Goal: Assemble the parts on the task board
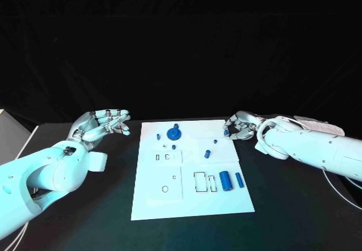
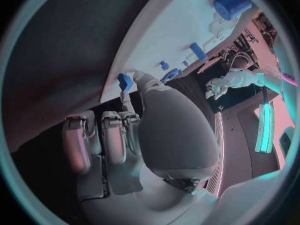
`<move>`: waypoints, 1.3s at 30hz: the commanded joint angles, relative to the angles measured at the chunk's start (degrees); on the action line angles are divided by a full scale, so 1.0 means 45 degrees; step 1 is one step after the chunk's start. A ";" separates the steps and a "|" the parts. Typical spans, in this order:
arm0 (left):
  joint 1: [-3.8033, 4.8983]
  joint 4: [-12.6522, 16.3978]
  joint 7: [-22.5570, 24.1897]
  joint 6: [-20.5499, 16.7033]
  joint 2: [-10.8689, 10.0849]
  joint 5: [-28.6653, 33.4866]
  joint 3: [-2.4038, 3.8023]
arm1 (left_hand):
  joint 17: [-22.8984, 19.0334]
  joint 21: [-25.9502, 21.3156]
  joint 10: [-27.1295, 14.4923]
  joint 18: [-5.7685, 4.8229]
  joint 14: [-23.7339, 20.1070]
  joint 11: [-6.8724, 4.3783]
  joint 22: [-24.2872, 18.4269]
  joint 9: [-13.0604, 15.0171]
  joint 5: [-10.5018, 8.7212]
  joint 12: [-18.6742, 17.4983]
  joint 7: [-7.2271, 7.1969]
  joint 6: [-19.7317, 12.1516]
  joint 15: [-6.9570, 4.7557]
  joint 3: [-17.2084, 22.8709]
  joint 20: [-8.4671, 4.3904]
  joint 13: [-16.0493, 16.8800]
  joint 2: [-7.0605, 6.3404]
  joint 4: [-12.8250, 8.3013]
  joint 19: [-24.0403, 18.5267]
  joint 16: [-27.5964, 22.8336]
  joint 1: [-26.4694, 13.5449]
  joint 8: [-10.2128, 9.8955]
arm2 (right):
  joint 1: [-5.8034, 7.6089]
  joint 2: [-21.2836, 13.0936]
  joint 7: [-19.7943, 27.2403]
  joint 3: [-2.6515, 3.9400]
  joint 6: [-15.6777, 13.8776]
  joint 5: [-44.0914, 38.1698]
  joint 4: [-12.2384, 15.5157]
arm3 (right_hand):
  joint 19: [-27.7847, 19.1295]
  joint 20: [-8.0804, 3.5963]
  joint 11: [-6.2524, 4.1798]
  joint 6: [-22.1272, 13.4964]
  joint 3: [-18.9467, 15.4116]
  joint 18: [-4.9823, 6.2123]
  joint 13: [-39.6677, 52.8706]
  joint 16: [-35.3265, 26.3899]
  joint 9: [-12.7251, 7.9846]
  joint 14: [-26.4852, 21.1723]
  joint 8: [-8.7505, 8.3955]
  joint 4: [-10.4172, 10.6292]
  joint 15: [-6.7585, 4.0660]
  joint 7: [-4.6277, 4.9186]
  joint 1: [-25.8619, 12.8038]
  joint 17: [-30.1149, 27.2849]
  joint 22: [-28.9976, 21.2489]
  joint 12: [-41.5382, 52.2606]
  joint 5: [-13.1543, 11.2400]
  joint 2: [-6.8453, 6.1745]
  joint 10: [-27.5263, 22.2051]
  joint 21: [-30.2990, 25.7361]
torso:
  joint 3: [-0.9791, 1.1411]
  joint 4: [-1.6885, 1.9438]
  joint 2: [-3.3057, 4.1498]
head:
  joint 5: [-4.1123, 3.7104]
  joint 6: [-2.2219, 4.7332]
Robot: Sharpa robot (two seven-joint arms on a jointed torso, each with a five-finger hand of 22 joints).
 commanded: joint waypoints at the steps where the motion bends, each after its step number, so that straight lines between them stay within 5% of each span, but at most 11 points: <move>1: 0.0003 0.0021 0.0127 0.0177 0.0006 0.0023 0.0009 | 0.0012 0.0080 -0.0093 0.0125 -0.0124 -0.0010 0.0011 -0.0010 0.0027 -0.0028 0.0029 0.0058 0.0004 0.0044 -0.0014 0.0019 0.0011 -0.0012 -0.0086 0.0073 -0.0036 -0.0058 | -0.0028 -0.0003 -0.0023 -0.0001 0.0215 -0.0250 -0.0028 | 0.1311 0.0028 0.0112 0.0098 0.0081 -0.0183 0.3352 0.0051 0.0004 0.1325 0.0067 -0.0009 0.0016 0.0004 0.0004 0.3333 0.3353 0.0027 0.0074 0.0098 0.1330 0.0049 | -0.0004 -0.0028 0.0007 | 0.0016 -0.0025; 39: 0.0004 0.0001 0.0051 0.0162 -0.0004 0.0015 0.0009 | 0.0022 0.0118 -0.0100 0.0127 -0.0132 -0.0008 0.0036 -0.0010 0.0028 -0.0030 0.0033 0.0059 0.0004 0.0059 -0.0011 0.0018 0.0021 -0.0021 -0.0112 0.0087 -0.0032 -0.0065 | -0.0047 0.0302 -0.0042 0.0000 0.0188 -0.0291 -0.0333 | 0.1311 -0.0005 0.0069 0.0450 0.1092 -0.0183 0.3352 0.0055 -0.0035 0.1328 0.0149 -0.0148 -0.0028 -0.0044 0.0175 0.3349 0.3353 0.0027 0.0228 0.0403 0.1330 0.0049 | -0.0005 -0.0025 -0.0011 | -0.0053 -0.0045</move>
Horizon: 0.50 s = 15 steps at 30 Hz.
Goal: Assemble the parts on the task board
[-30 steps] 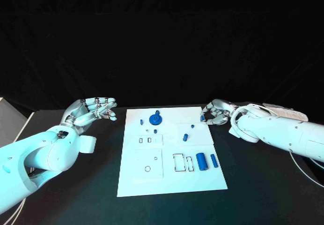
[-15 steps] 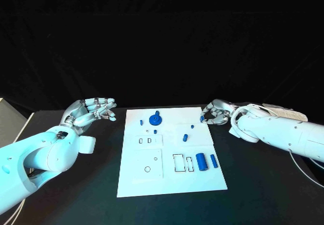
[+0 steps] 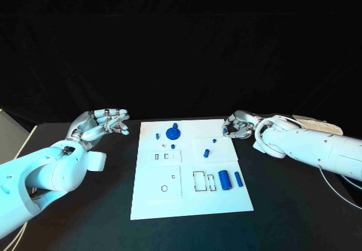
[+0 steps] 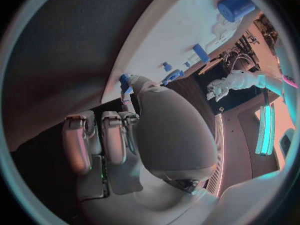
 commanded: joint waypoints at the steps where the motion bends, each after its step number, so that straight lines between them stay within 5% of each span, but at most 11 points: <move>1: 0.0005 0.0023 0.0073 0.0163 0.0005 0.0019 0.0008 | 0.0013 0.0026 -0.0100 0.0127 -0.0085 -0.0008 0.0012 -0.0011 0.0028 -0.0030 0.0033 0.0059 -0.0042 0.0060 -0.0011 0.0018 0.0021 -0.0022 -0.0112 0.0087 -0.0032 -0.0066 | -0.0010 0.0045 -0.0009 0.0001 0.0164 -0.0149 -0.0011 | 0.1311 -0.0005 0.0069 0.0084 0.0104 -0.0183 0.3344 0.0055 -0.0007 0.1328 0.0049 -0.0004 -0.0028 -0.0005 -0.0029 0.3353 0.3345 0.0027 -0.0042 0.0103 0.1329 0.0058 | -0.0002 -0.0013 0.0004 | 0.0011 0.0014; 12: 0.0005 0.0030 0.0057 0.0156 -0.0013 0.0019 0.0008 | 0.0025 0.0071 -0.0110 0.0129 -0.0094 -0.0001 0.0041 -0.0012 0.0027 -0.0033 0.0045 0.0056 -0.0038 0.0071 -0.0006 0.0017 0.0029 -0.0023 -0.0143 0.0103 -0.0042 -0.0078 | -0.0012 0.0085 -0.0013 0.0001 -0.0504 -0.0204 0.0010 | 0.1311 -0.0115 -0.0129 0.0787 0.0711 -0.0183 0.3344 0.0055 0.0135 0.1328 0.0446 -0.0199 -0.0165 -0.0235 -0.0171 0.3353 0.3345 0.0027 -0.0030 0.0293 0.1329 0.0058 | 0.0004 -0.0008 0.0001 | 0.0015 0.0009; 15: 0.0005 0.0029 0.0055 0.0158 -0.0012 0.0019 0.0008 | 0.0025 0.0071 -0.0110 0.0129 -0.0094 -0.0001 0.0041 -0.0012 0.0027 -0.0033 0.0045 0.0056 -0.0038 0.0071 -0.0006 0.0017 0.0029 -0.0023 -0.0143 0.0103 -0.0042 -0.0078 | -0.0012 0.0083 0.0010 0.0002 -0.0920 -0.0188 0.0052 | 0.1311 -0.0168 -0.0204 0.0925 0.0966 -0.0183 0.3344 0.0055 0.0187 0.1328 0.0564 -0.0298 -0.0226 -0.0313 -0.0194 0.3353 0.3345 0.0027 -0.0451 0.0370 0.1329 0.0058 | 0.0003 -0.0006 -0.0006 | 0.0019 0.0008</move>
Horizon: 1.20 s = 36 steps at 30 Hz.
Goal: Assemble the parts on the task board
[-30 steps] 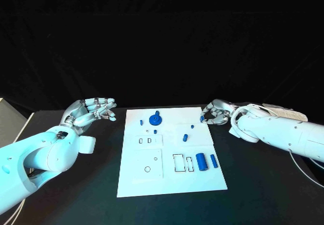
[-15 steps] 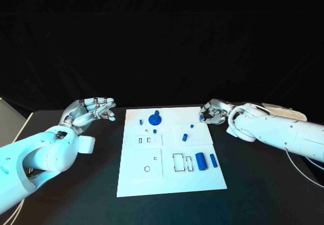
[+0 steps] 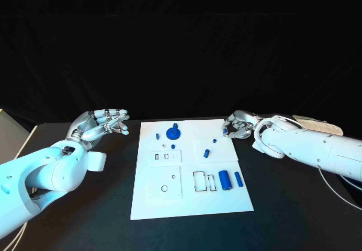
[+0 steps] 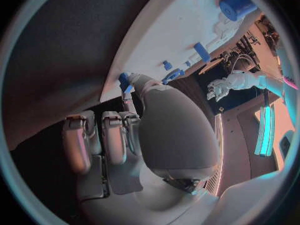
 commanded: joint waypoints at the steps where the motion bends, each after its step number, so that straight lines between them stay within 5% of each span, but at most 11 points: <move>1: 0.0005 0.0024 0.0064 0.0159 0.0011 0.0019 0.0012 | 0.0013 0.0071 -0.0110 0.0130 -0.0094 -0.0001 0.0014 -0.0012 0.0027 -0.0033 0.0045 0.0056 -0.0037 0.0072 -0.0005 0.0017 0.0029 -0.0023 -0.0051 0.0045 -0.0042 -0.0078 | -0.0006 0.0009 0.0059 0.0002 -0.0754 -0.0135 0.0053 | 0.1349 -0.0065 -0.0061 0.0099 0.0082 -0.0185 0.3346 0.0055 0.0101 0.1351 0.0109 0.0002 -0.0105 -0.0032 0.0009 0.3354 0.3348 0.0027 -0.0065 0.0168 0.1328 0.0058 | 0.0006 0.0002 -0.0008 | 0.0002 -0.0004; 18: -0.0101 -0.0112 0.0064 0.0175 0.0140 -0.0011 0.0011 | 0.0016 0.0084 -0.0113 0.0131 -0.0096 0.0002 0.0022 -0.0013 0.0027 -0.0034 0.0050 0.0052 -0.0036 0.0075 -0.0004 0.0017 0.0029 -0.0027 -0.0060 0.0050 -0.0042 -0.0083 | -0.0002 -0.0087 -0.0120 0.0008 -0.1364 -0.0094 0.0670 | 0.1349 -0.0111 -0.0093 0.0084 0.0433 -0.0185 0.3346 0.0055 0.0135 0.1351 0.0169 -0.0201 -0.0135 -0.0053 -0.0017 0.3354 0.3348 0.0027 -0.0019 0.0189 0.1328 0.0058 | -0.0012 -0.0016 0.0001 | -0.0029 0.0000; 31: -0.0138 -0.0126 0.0050 0.0160 0.0182 0.0009 0.0010 | 0.0016 0.0084 -0.0113 0.0131 -0.0096 0.0002 0.0022 -0.0013 0.0027 -0.0034 0.0050 0.0052 -0.0036 0.0075 -0.0004 0.0017 0.0029 -0.0027 -0.0060 0.0050 -0.0042 -0.0083 | 0.0337 -0.0294 -0.1887 0.0039 -0.1825 -0.0696 0.3093 | 0.1349 -0.0104 -0.0112 0.0065 0.0668 -0.0185 0.3346 0.0055 0.0164 0.1351 0.0208 -0.0386 -0.0110 -0.0061 -0.0026 0.3354 0.3348 0.0027 -0.0057 0.0186 0.1328 0.0058 | -0.0053 0.0021 -0.0072 | 0.0014 0.0022; 36: -0.0140 -0.0130 0.0040 0.0152 0.0213 0.0025 0.0010 | 0.0016 0.0084 -0.0113 0.0131 -0.0096 0.0002 0.0022 -0.0013 0.0027 -0.0034 0.0050 0.0052 -0.0036 0.0075 -0.0004 0.0017 0.0029 -0.0027 -0.0060 0.0050 -0.0042 -0.0083 | 0.0456 -0.0135 -0.3235 0.0040 -0.2081 -0.1129 0.4138 | 0.1349 -0.0102 -0.0112 0.0060 0.0714 -0.0185 0.3346 0.0055 0.0171 0.1351 0.0218 -0.0432 -0.0107 -0.0059 -0.0034 0.3354 0.3348 0.0027 -0.0064 0.0172 0.1328 0.0058 | -0.0159 0.0024 -0.0168 | 0.0131 -0.0056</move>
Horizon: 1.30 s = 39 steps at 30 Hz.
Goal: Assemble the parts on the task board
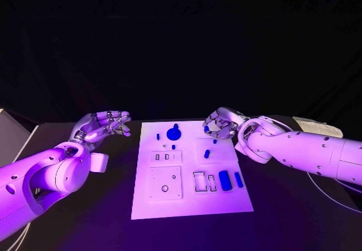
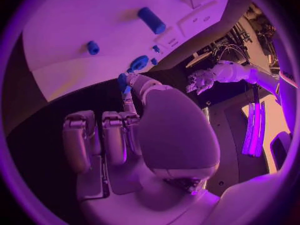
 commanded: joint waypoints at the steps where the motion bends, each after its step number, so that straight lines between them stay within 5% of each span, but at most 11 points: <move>1: 0.0000 0.0019 0.0061 0.0150 0.0050 0.0033 0.0009 | 0.0020 0.0084 -0.0114 0.0131 -0.0096 0.0002 0.0014 -0.0013 0.0027 -0.0034 0.0050 0.0052 -0.0037 0.0075 -0.0004 0.0017 0.0029 -0.0026 -0.0061 0.0051 -0.0041 -0.0083 | 0.0041 0.0174 -0.1747 0.0006 -0.0433 -0.0767 0.0474 | 0.1333 -0.0087 -0.0115 0.0087 0.0064 -0.0184 0.3351 0.0055 0.0152 0.1306 0.0121 -0.0009 -0.0065 -0.0029 -0.0003 0.3355 0.3353 0.0027 0.0053 0.0073 0.1327 0.0059 | -0.0098 0.0005 -0.0093 | 0.0127 -0.0050; 14: 0.0002 0.0046 0.0023 0.0190 0.0149 0.0096 0.0009 | 0.0031 0.0127 -0.0119 0.0132 -0.0107 0.0006 0.0042 -0.0014 0.0027 -0.0033 0.0054 0.0051 -0.0033 0.0088 0.0001 0.0017 0.0030 -0.0039 -0.0091 0.0064 -0.0038 -0.0094 | -0.0282 0.1708 -0.4312 -0.0088 -0.0774 -0.1680 0.1321 | 0.1333 -0.0084 -0.0117 0.0108 0.0229 -0.0184 0.3351 0.0054 0.0188 0.1306 0.0178 -0.0139 -0.0064 -0.0031 -0.0049 0.3353 0.3353 0.0027 0.0050 0.0082 0.1327 0.0059 | -0.0326 -0.0006 -0.0297 | 0.0474 -0.0249; 20: 0.0003 0.0016 0.0009 0.0199 0.0206 0.0125 0.0008 | 0.0031 0.0127 -0.0119 0.0132 -0.0107 0.0006 0.0042 -0.0014 0.0027 -0.0033 0.0054 0.0051 -0.0033 0.0088 0.0001 0.0017 0.0030 -0.0039 -0.0091 0.0064 -0.0038 -0.0094 | -0.0581 0.2237 -0.4992 -0.0136 -0.0884 -0.1762 0.1405 | 0.1333 -0.0084 -0.0115 0.0104 0.0246 -0.0184 0.3351 0.0045 0.0193 0.1298 0.0185 -0.0163 -0.0064 -0.0030 -0.0070 0.3319 0.3353 0.0027 0.0048 0.0061 0.1327 0.0059 | -0.0369 0.0010 -0.0313 | 0.0511 -0.0326; 33: 0.0000 -0.0139 0.0004 0.0222 0.0344 0.0151 0.0006 | 0.0031 0.0127 -0.0119 0.0132 -0.0107 0.0006 0.0042 -0.0014 0.0027 -0.0033 0.0054 0.0051 -0.0033 0.0088 0.0001 0.0017 0.0030 -0.0039 -0.0091 0.0064 -0.0038 -0.0094 | -0.0962 0.3013 -0.6051 -0.0241 -0.0984 -0.2608 0.1619 | 0.1333 -0.0084 -0.0115 0.0104 0.0288 -0.0184 0.3351 0.0033 0.0206 0.1289 0.0204 -0.0189 -0.0065 -0.0029 -0.0130 0.3279 0.3353 0.0027 0.0061 0.0053 0.1327 0.0059 | -0.0319 -0.0026 -0.0290 | 0.0541 -0.0420; 39: -0.0001 -0.0192 0.0000 0.0239 0.0382 0.0157 0.0003 | 0.0031 0.0127 -0.0119 0.0132 -0.0107 0.0006 0.0042 -0.0014 0.0027 -0.0033 0.0054 0.0051 -0.0033 0.0088 0.0001 0.0017 0.0030 -0.0039 -0.0091 0.0064 -0.0038 -0.0094 | -0.1151 0.3230 -0.6225 -0.0262 -0.1156 -0.2769 0.1580 | 0.1333 -0.0084 -0.0114 0.0082 0.0320 -0.0184 0.3351 0.0023 0.0219 0.1280 0.0220 -0.0216 -0.0064 -0.0027 -0.0251 0.3244 0.3353 0.0027 0.0099 -0.0008 0.1327 0.0059 | -0.0299 0.0062 -0.0282 | 0.0560 -0.0526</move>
